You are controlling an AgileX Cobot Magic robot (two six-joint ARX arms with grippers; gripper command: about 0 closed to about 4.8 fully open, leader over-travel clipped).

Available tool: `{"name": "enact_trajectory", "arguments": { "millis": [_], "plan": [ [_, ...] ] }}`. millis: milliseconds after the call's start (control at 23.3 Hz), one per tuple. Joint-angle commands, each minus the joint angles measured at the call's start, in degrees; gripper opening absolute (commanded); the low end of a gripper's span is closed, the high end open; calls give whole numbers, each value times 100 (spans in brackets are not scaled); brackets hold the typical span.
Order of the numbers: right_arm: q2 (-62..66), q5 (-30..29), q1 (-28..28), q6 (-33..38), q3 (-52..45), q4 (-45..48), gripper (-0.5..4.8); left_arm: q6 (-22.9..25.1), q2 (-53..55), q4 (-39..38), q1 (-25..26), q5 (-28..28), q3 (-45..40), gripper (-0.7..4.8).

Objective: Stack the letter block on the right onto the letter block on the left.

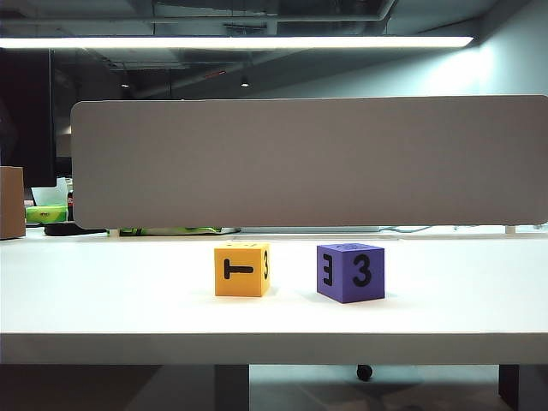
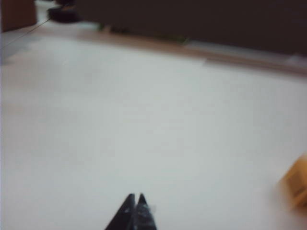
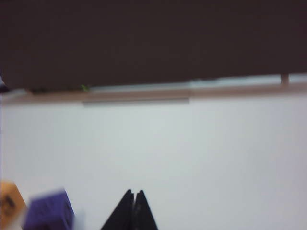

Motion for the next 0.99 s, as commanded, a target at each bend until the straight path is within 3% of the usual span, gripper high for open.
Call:
{"name": "enact_trajectory", "arguments": {
  "millis": [43,172,215,387,515,687,816,988],
  "plan": [
    [52,-284,7,59,898,-603,-6,-745,-7,1027,7,938,361,-5],
    [271,-627,7,-122,1735,-1871,-6,-863,74,621,9,1495,748,-5],
    [560,-986,7,-448,2057,-2444,-6,-737,251,267,9,1867,898,-5],
    [1615,-1646,7,-1084,2605,-3303,-6,-304,758,197,7,2973,975,-5],
    [2699,-1746,35,-1152,2999,-3703,-6,-223,1178,195,7,3412,979,-5],
    [4170,-1902,367,-1150,3676,-3853,-5,-199,1602,216,9,3512,1014,-5],
    [5429,-1633,933,-1152,4433,-3742,-4,-116,1827,317,7,3517,1082,-5],
    [6999,-1314,1508,-1172,5523,-3635,71,24,2059,490,7,3580,1196,-5]
  ]
}}
